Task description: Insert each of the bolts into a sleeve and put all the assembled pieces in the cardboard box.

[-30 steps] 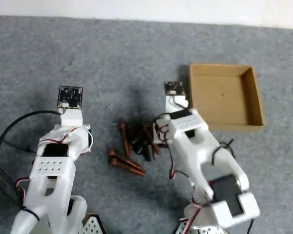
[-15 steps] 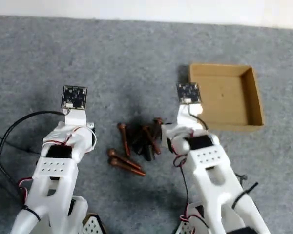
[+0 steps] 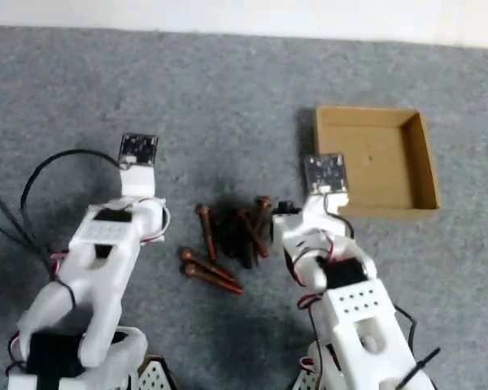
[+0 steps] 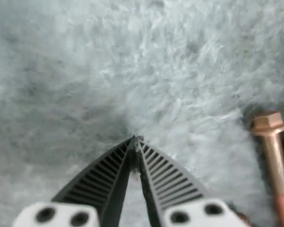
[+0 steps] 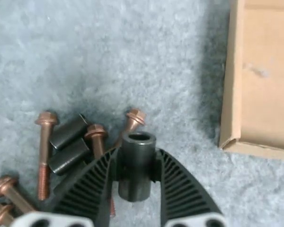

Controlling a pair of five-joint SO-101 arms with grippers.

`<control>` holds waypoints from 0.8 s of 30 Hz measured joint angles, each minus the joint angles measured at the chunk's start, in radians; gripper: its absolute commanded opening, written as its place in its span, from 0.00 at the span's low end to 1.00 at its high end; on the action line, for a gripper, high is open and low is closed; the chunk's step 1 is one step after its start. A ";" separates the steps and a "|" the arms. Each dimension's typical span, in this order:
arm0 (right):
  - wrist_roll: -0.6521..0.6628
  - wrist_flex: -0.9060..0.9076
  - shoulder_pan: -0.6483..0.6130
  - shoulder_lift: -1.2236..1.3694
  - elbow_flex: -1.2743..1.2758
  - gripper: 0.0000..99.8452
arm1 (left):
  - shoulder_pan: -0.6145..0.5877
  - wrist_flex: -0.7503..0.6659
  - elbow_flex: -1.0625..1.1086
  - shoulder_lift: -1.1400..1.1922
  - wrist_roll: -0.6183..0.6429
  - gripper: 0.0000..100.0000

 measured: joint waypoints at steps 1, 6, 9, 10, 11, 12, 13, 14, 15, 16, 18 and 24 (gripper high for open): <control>0.000 -0.003 0.000 -0.017 0.008 0.00 | 0.012 0.017 -0.020 0.011 0.031 0.01; 0.000 -0.011 0.000 -0.057 0.015 0.00 | 0.100 0.104 -0.097 0.012 0.269 0.13; 0.000 -0.017 0.000 -0.061 0.035 0.00 | 0.141 0.141 -0.121 0.012 0.316 0.17; 0.000 -0.026 0.000 -0.060 0.044 0.00 | 0.153 0.147 -0.127 0.012 0.322 0.17; 0.000 -0.037 0.000 -0.060 0.052 0.00 | 0.164 0.150 -0.132 0.012 0.327 0.17; 0.000 -0.046 0.000 -0.060 0.055 0.00 | 0.172 0.150 -0.135 0.012 0.330 0.17; 0.000 -0.049 0.000 -0.060 0.055 0.00 | 0.180 0.150 -0.137 0.012 0.330 0.17; 0.000 -0.051 0.000 -0.060 0.055 0.00 | 0.190 0.150 -0.137 0.012 0.330 0.17; 0.000 -0.052 0.000 -0.060 0.055 0.00 | 0.203 0.150 -0.137 0.012 0.330 0.17; 0.000 -0.052 0.000 -0.060 0.055 0.00 | 0.216 0.150 -0.137 0.012 0.330 0.17; 0.000 -0.052 0.000 -0.060 0.055 0.00 | 0.242 0.150 -0.137 0.012 0.330 0.17; 0.000 -0.052 0.000 -0.060 0.055 0.00 | 0.304 0.140 -0.137 0.025 0.334 0.17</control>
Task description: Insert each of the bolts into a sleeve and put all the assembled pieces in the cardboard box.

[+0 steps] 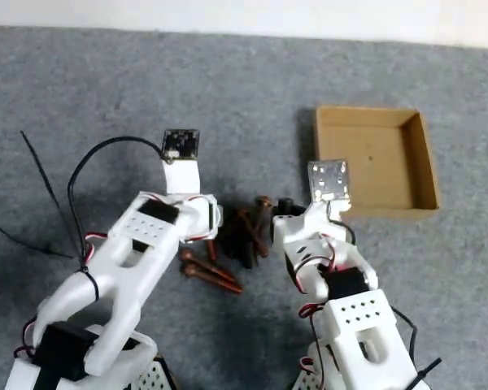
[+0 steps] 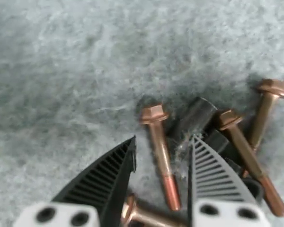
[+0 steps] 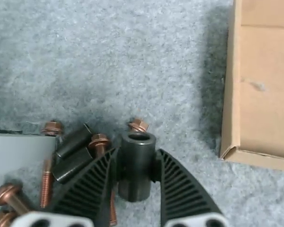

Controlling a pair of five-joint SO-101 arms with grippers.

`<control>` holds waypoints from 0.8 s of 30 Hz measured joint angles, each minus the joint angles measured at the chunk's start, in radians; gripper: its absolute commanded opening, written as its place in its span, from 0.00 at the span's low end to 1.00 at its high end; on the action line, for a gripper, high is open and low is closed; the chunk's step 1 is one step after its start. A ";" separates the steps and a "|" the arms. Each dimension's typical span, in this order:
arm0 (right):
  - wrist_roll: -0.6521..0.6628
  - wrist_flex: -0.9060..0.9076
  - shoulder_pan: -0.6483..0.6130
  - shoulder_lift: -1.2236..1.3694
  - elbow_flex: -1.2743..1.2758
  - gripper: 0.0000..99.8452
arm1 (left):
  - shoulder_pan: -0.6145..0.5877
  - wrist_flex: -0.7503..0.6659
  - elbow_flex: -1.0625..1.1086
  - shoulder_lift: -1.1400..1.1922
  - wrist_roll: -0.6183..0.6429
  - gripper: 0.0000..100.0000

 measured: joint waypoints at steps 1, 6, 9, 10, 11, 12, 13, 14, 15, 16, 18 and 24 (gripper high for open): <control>0.000 0.000 0.000 0.000 0.000 0.00 | 0.002 -0.008 0.000 0.017 0.000 0.17; 0.000 0.000 0.000 0.000 0.000 0.00 | 0.003 -0.055 -0.060 0.158 0.002 0.17; 0.000 0.000 0.000 0.000 0.000 0.00 | -0.005 -0.054 -0.143 0.253 0.002 0.17; 0.000 0.000 0.000 0.000 0.000 0.00 | -0.008 -0.043 -0.172 0.278 0.002 0.17; 0.000 0.000 0.000 0.000 0.000 0.00 | -0.014 -0.028 -0.195 0.307 0.002 0.17; 0.000 0.000 0.000 0.000 0.000 0.00 | -0.017 -0.009 -0.219 0.327 0.002 0.17; 0.000 0.000 0.000 0.000 0.000 0.00 | -0.020 0.012 -0.242 0.344 0.002 0.17; 0.000 0.000 0.000 0.000 0.000 0.00 | -0.023 0.029 -0.258 0.351 0.003 0.17; 0.000 0.000 0.000 0.000 0.000 0.00 | -0.023 0.043 -0.265 0.354 0.003 0.17; 0.000 0.000 0.000 0.000 0.000 0.00 | -0.026 0.054 -0.270 0.358 0.003 0.17; 0.000 0.000 0.000 0.000 0.000 0.00 | -0.041 0.063 -0.278 0.361 0.006 0.17; 0.000 0.000 0.000 0.000 0.000 0.00 | -0.080 0.092 -0.288 0.354 0.006 0.17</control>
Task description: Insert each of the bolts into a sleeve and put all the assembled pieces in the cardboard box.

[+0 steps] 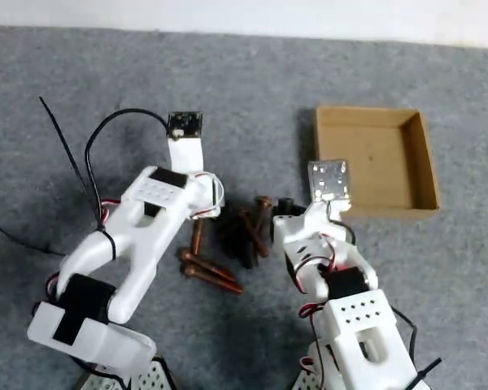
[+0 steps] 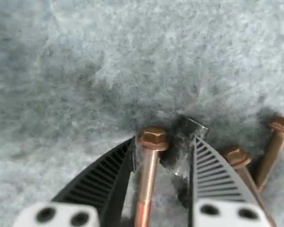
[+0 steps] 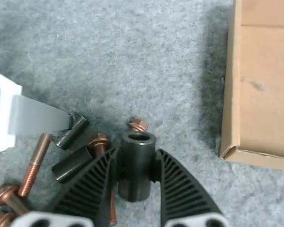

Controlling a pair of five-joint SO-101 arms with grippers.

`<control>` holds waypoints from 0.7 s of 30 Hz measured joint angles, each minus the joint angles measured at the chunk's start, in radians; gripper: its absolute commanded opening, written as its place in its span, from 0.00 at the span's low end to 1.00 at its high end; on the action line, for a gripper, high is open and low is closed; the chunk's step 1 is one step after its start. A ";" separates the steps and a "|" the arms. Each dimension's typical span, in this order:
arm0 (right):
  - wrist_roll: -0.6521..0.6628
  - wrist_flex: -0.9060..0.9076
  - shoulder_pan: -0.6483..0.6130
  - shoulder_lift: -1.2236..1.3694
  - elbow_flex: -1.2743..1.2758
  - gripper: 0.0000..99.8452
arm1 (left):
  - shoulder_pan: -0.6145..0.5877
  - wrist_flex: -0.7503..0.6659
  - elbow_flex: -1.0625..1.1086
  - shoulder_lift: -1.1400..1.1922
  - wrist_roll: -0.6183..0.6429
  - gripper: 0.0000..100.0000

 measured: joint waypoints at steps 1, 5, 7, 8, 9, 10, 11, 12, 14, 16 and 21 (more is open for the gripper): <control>0.000 0.000 0.000 0.000 0.000 0.00 | 0.000 0.000 0.003 -0.008 0.000 0.17; 0.000 0.000 0.000 0.000 0.000 0.00 | -0.009 0.000 0.083 -0.104 0.000 0.17; 0.000 0.000 0.000 0.000 0.000 0.00 | -0.015 0.002 0.129 -0.149 0.000 0.17; 0.000 0.000 0.000 0.000 0.000 0.00 | -0.017 0.006 0.150 -0.172 -0.011 0.17; 0.000 0.000 0.000 0.000 0.000 0.00 | -0.017 0.011 0.169 -0.190 -0.031 0.17; 0.000 0.000 0.000 0.000 0.000 0.00 | -0.018 0.015 0.184 -0.204 -0.058 0.17; 0.000 0.000 0.000 0.000 0.000 0.00 | -0.018 0.020 0.198 -0.207 -0.086 0.17; 0.000 0.000 0.000 0.000 0.000 0.00 | -0.018 0.021 0.203 -0.207 -0.101 0.17; 0.000 0.000 0.000 0.000 0.000 0.00 | -0.018 0.008 0.210 -0.206 -0.130 0.17; 0.000 0.000 0.000 0.000 0.000 0.00 | -0.018 -0.009 0.210 -0.178 -0.137 0.17; 0.000 0.000 0.000 0.000 0.000 0.00 | -0.018 -0.011 0.166 -0.100 -0.138 0.17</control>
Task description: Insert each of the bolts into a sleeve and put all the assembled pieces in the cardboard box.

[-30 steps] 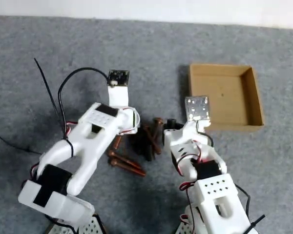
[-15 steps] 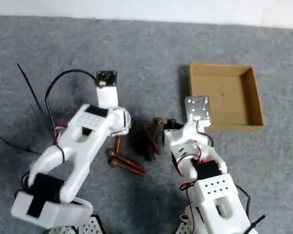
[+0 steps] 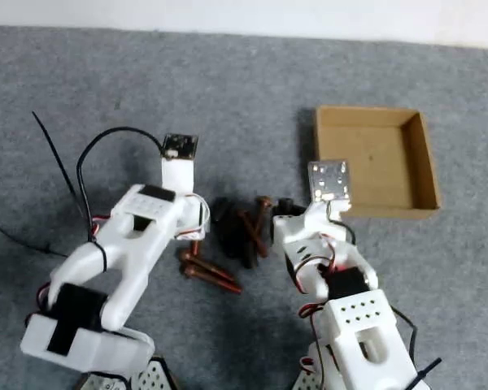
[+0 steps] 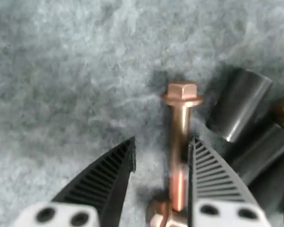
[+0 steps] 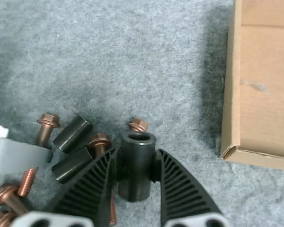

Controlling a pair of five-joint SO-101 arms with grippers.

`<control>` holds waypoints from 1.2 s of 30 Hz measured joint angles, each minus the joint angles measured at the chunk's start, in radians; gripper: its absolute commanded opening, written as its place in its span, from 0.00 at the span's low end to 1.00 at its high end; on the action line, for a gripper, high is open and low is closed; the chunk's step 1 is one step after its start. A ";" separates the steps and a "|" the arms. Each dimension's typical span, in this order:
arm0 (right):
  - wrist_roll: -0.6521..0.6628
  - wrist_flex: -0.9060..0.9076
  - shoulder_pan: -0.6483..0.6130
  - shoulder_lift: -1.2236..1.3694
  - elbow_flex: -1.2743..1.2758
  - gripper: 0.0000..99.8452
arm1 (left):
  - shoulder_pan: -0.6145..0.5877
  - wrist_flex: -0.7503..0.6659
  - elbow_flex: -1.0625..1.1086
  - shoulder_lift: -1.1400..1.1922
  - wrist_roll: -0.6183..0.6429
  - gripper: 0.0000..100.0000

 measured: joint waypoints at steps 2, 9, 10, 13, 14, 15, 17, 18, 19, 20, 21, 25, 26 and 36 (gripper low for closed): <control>0.000 0.000 0.000 0.000 0.000 0.00 | 0.000 0.006 -0.025 0.025 0.000 0.17; 0.000 0.000 0.000 0.000 0.000 0.00 | 0.000 0.008 -0.123 0.112 0.000 0.17; 0.000 0.000 0.000 0.000 0.000 0.00 | 0.000 0.008 -0.138 0.129 0.000 0.17; 0.000 0.000 0.000 0.000 0.000 0.00 | 0.000 0.021 -0.195 0.175 0.000 0.17; 0.000 0.000 0.000 0.000 0.000 0.00 | 0.000 0.038 -0.215 0.189 0.000 0.17; 0.000 0.000 0.000 0.000 0.000 0.00 | 0.000 0.057 -0.235 0.203 0.000 0.17; 0.000 0.000 0.000 0.000 0.000 0.00 | 0.000 0.092 -0.275 0.230 0.000 0.17; 0.000 0.000 0.000 0.000 0.000 0.00 | 0.000 0.109 -0.295 0.245 0.000 0.17; 0.000 0.000 0.000 0.000 0.000 0.00 | 0.000 0.127 -0.315 0.259 0.000 0.17; 0.000 0.000 0.000 0.000 0.000 0.00 | 0.000 0.147 -0.336 0.273 0.000 0.15; 0.000 0.000 0.000 0.000 0.000 0.00 | 0.000 0.170 -0.354 0.285 0.000 0.11; 0.000 0.000 0.000 0.000 0.000 0.00 | 0.002 0.229 -0.413 0.318 -0.011 0.02; 0.000 0.000 0.000 0.000 0.000 0.00 | 0.005 0.232 -0.419 0.322 -0.035 0.01; 0.000 0.000 0.000 0.000 0.000 0.00 | 0.006 0.238 -0.422 0.325 -0.137 0.00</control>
